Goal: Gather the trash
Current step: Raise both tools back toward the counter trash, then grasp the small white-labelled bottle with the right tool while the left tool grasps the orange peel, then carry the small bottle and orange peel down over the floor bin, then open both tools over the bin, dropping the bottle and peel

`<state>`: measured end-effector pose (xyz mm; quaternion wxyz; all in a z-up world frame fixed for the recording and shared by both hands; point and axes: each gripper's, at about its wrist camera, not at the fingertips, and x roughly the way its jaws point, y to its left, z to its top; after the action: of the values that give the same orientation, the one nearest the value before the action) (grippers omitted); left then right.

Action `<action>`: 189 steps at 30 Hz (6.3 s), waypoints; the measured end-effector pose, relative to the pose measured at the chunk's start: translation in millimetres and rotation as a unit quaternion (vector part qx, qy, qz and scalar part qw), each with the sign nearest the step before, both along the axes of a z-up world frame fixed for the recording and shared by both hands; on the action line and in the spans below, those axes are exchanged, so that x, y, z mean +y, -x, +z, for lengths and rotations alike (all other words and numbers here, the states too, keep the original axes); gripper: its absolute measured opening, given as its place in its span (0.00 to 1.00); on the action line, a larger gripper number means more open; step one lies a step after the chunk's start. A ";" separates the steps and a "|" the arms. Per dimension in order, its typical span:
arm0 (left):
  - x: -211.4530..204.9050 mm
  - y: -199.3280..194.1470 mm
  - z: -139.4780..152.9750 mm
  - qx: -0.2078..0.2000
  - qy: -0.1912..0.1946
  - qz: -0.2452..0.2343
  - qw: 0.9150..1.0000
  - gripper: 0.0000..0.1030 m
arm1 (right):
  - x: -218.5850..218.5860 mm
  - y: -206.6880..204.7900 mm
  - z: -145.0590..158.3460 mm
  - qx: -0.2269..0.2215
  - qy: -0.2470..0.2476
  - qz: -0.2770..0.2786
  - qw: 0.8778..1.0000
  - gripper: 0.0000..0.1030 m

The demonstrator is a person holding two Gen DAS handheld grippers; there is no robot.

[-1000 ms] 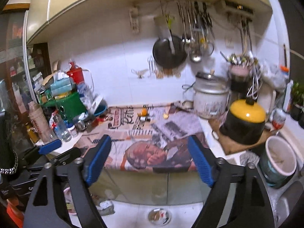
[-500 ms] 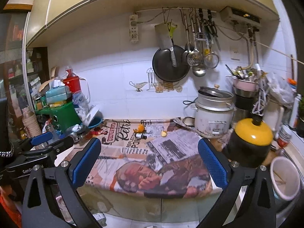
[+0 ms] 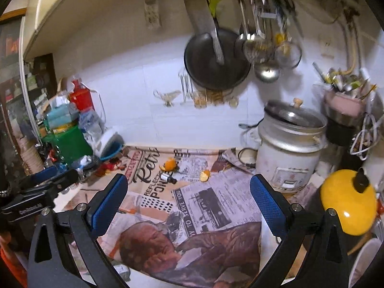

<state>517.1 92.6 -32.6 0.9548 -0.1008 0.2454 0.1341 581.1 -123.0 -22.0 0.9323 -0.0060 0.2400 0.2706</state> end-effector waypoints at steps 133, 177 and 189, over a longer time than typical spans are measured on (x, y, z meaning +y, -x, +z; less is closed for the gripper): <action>-32.2 240.5 -102.2 0.112 0.044 -0.155 0.981 0.09 | 13.2 257.8 -79.4 0.135 0.011 -0.012 0.991 0.25; -58.6 115.8 -737.1 0.290 0.145 -0.161 0.932 0.40 | 25.4 103.7 -696.6 0.328 0.064 0.023 0.942 0.27; -59.8 130.2 -613.6 0.272 0.094 -0.133 0.948 0.50 | 4.2 109.0 -610.5 0.322 0.064 0.006 0.945 0.40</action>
<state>386.9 32.8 -646.2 0.8470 -0.1160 0.5187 0.0047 472.1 -118.9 -632.5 0.8015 0.0205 0.5437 0.2480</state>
